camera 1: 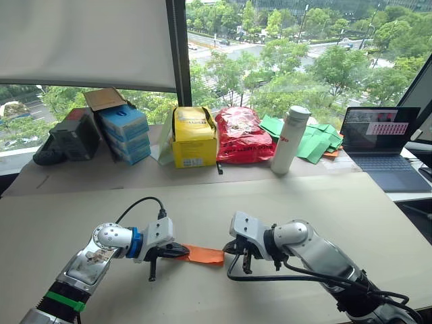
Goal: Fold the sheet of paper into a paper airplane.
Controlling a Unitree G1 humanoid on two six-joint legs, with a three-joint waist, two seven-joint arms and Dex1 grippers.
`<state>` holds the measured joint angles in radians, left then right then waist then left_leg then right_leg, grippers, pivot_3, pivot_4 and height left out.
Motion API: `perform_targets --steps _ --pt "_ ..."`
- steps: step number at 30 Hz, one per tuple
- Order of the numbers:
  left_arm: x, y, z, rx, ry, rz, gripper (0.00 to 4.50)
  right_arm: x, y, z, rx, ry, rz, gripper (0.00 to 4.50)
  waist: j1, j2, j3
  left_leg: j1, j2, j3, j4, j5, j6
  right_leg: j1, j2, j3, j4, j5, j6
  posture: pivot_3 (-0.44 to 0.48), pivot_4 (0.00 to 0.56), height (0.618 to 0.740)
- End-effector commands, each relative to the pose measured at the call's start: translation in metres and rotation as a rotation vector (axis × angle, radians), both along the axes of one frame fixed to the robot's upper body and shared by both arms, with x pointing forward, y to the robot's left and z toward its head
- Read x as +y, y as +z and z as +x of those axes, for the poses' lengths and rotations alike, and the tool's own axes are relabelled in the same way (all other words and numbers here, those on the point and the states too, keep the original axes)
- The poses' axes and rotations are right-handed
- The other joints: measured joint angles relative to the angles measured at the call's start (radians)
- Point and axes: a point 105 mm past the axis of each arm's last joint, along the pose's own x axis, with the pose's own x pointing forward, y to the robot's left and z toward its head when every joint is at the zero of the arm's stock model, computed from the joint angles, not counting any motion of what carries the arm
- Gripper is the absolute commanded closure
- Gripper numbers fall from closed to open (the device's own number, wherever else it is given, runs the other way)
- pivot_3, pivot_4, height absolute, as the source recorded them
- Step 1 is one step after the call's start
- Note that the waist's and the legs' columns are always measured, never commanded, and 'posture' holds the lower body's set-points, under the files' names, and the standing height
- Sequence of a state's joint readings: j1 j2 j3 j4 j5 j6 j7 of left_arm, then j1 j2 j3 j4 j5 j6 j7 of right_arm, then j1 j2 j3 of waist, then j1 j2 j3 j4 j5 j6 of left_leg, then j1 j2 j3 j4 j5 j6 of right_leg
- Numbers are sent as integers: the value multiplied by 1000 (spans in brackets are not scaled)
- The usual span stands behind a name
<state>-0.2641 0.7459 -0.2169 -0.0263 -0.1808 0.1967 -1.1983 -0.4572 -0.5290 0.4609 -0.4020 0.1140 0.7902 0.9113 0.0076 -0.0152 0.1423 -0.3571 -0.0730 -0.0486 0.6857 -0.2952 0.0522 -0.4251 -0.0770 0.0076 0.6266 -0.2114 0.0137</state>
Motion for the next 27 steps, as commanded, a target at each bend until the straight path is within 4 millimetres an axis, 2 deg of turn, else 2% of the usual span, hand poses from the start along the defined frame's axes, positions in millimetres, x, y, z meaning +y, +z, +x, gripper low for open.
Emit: perform_targets --steps 1,3,9,15,22,27 --pt "3 -5 -2 14 3 29 4500 16 23 -4 -67 56 89 4480 -4 0 0 0 0 0 0 0 0 0 0 0 0 0 0 0 150 740" --pt "2 -4 -2 13 3 23 4500 20 18 -4 -62 60 97 4480 -5 0 0 0 0 0 0 0 0 0 0 0 0 0 0 0 150 740" --pt "-3 4 2 -1 -4 3 4500 21 -13 -1 -41 68 16 4480 -8 0 0 0 0 0 0 0 0 0 0 0 0 0 0 0 150 740" --pt "-16 13 6 -25 -32 -24 4500 12 -42 -2 16 54 -81 4480 -11 0 0 0 0 0 0 0 -1 -1 0 0 0 0 0 0 150 740" --pt "-32 7 10 -34 -64 -17 4500 8 -47 -3 25 49 -112 4480 -12 0 0 0 0 0 0 0 -1 0 1 0 0 0 0 0 150 740" --pt "-36 0 13 -31 -77 6 4500 7 -47 -3 22 50 -119 4480 -11 0 0 1 0 0 0 0 -1 0 1 0 0 0 0 0 150 740"
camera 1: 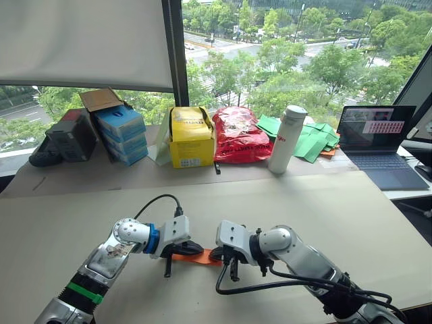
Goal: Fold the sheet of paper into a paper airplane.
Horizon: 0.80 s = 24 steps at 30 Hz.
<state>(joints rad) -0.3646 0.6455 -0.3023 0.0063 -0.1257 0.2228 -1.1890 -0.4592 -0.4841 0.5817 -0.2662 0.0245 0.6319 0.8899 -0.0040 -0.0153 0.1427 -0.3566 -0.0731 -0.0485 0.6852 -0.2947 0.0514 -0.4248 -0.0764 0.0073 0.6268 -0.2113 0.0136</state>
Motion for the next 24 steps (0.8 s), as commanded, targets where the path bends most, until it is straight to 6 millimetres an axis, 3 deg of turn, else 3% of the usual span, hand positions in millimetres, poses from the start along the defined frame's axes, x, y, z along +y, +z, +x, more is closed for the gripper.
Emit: perform_targets --steps 1,10,24 --pt "-1 0 3 -19 -10 18 4500 -10 -18 -3 49 -21 -70 4480 0 0 0 0 0 0 0 0 0 0 0 0 0 0 0 0 150 740" --pt "26 -19 3 -2 12 123 4500 -12 -18 -3 53 -27 -72 4480 0 0 0 2 0 0 0 0 0 2 0 0 0 0 0 0 150 740" --pt "66 -20 -7 19 103 167 4500 -12 -18 -2 53 -21 -75 4480 -9 1 -1 3 0 0 -1 0 0 2 0 0 0 0 0 0 150 740"
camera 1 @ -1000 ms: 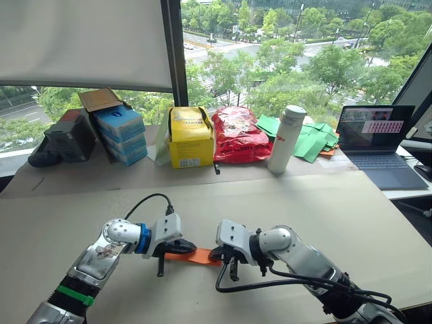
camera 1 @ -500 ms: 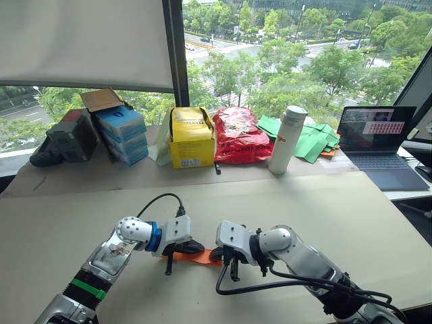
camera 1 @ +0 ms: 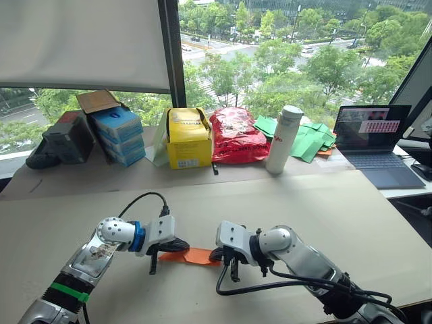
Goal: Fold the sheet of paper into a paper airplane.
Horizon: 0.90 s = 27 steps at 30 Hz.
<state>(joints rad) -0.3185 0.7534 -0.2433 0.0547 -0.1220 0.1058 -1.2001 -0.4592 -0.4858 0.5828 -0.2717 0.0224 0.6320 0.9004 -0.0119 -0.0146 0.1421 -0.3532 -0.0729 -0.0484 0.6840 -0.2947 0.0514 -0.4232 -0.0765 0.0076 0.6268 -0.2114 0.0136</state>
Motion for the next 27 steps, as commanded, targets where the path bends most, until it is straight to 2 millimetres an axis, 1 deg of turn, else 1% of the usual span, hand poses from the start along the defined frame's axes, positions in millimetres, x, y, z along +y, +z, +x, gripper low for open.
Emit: perform_targets --steps 1,5,10,13,16,18,20,23,24,26,27 --pt "28 -19 -9 73 70 90 4500 -12 -18 -1 51 -32 -74 4480 -2 0 0 0 0 0 -1 0 0 0 0 0 0 0 0 0 150 740" --pt "34 -18 -10 69 88 99 4500 -12 -19 -1 52 -29 -74 4480 -2 0 0 1 0 0 -2 0 0 0 0 0 0 0 0 0 150 740" --pt "35 -15 -7 50 102 82 4500 -11 -18 0 48 -27 -71 4480 -2 0 0 1 0 0 -2 0 0 0 0 0 0 0 0 0 150 740" --pt "34 -9 -4 31 119 44 4500 -6 -11 2 36 -34 -37 4480 -2 0 0 1 0 0 -2 0 0 0 0 0 0 0 0 0 150 740" --pt "35 3 1 13 168 -21 4500 -2 4 4 12 -41 26 4480 -2 0 0 0 0 0 -2 0 -1 -1 0 0 0 0 0 0 150 740" --pt "36 14 2 2 200 -71 4500 3 21 2 -8 -24 84 4480 -2 0 0 0 0 0 -2 1 -1 -1 0 0 0 0 0 0 150 740" --pt "38 35 1 5 264 -186 4500 6 47 2 -73 -11 153 4480 -3 -1 2 -3 0 0 -2 1 -1 -4 0 0 0 0 0 0 150 740" --pt "41 51 -10 30 315 -285 4500 4 70 -1 -124 -14 226 4480 -2 -2 2 -16 0 0 0 1 -2 -17 0 0 3 0 0 0 150 740" --pt "42 54 -15 49 329 -311 4500 2 77 -3 -125 -21 256 4480 -1 -2 2 -18 0 0 0 5 -9 -19 0 0 3 0 0 0 150 740" --pt "44 59 -26 85 346 -353 4500 -2 88 -6 -132 -34 293 4480 -1 -2 2 -18 0 0 -1 6 -10 -19 0 0 2 0 0 0 150 740" --pt "45 60 -31 104 352 -365 4500 -4 92 -7 -125 -43 309 4209 -1 -2 2 -18 0 0 -1 5 -9 -19 0 1 2 0 -1 0 150 740"
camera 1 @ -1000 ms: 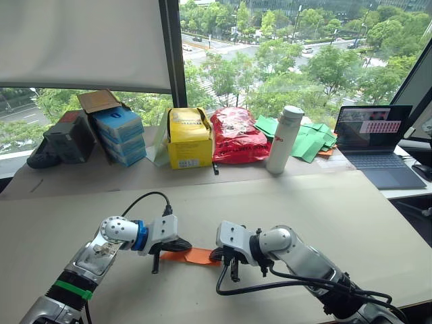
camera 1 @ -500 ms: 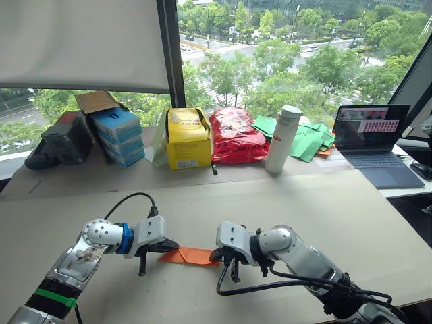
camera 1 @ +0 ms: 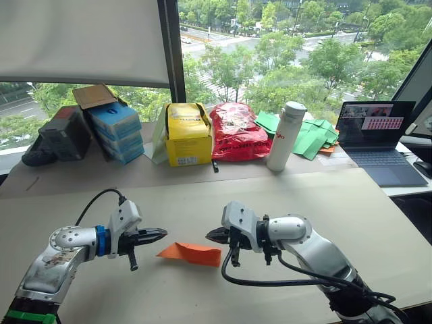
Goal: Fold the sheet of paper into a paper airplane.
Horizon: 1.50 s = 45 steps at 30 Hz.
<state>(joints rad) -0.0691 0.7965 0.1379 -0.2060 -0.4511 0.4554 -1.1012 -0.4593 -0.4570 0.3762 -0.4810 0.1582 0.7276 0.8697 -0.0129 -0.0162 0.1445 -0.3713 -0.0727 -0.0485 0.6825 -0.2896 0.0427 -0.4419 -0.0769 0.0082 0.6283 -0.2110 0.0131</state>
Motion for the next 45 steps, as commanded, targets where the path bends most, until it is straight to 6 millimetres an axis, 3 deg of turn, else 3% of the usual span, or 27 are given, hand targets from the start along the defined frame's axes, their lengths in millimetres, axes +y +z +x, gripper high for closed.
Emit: perform_targets --steps 1,2,9,13,17,23,27,34,39,45 --pt "2 15 -15 19 3 -58 4500 -5 25 -10 -18 4 84 3913 0 0 0 0 0 0 0 0 1 1 0 0 -1 0 0 0 150 740" --pt "2 14 -20 39 0 -58 4500 -7 25 -13 -6 10 89 3726 0 0 0 0 0 0 0 -1 1 1 0 0 -2 0 0 0 150 740" --pt "6 17 -34 83 -2 -57 4500 -16 5 -42 132 110 61 1230 8 0 1 1 0 0 0 -4 7 2 0 0 -2 0 0 0 150 740" --pt "3 16 -41 105 -8 -62 3379 -13 -10 -54 191 181 46 1 2 0 1 2 0 0 0 -3 6 3 0 0 -2 0 -1 0 150 740" --pt "1 17 -49 134 -15 -70 1970 -7 -19 -62 228 241 47 0 -2 -1 1 2 0 0 -1 -3 6 3 0 0 -2 0 -1 0 150 740" --pt "0 18 -46 128 -4 -65 59 6 -32 -51 211 257 26 0 1 -1 1 2 0 0 -1 -3 5 3 0 0 -2 1 -1 0 150 740" --pt "-3 18 -46 128 -16 -55 59 18 -39 -24 207 156 45 0 -2 -1 1 3 0 0 -1 -1 2 2 0 0 -1 1 -2 0 150 740" --pt "-9 23 -41 102 -25 -61 59 18 -32 9 233 34 85 0 0 -1 1 2 0 0 -1 0 1 2 0 0 -1 1 -2 0 150 740" --pt "-7 27 -32 64 -12 -45 59 16 -18 18 279 5 151 0 1 -1 1 2 0 0 -1 0 1 2 0 0 0 1 -2 0 150 740" --pt "-4 26 -26 47 1 -48 59 23 4 23 178 5 162 0 -5 -1 1 2 0 0 -2 0 1 1 0 0 0 1 -2 0 150 740"
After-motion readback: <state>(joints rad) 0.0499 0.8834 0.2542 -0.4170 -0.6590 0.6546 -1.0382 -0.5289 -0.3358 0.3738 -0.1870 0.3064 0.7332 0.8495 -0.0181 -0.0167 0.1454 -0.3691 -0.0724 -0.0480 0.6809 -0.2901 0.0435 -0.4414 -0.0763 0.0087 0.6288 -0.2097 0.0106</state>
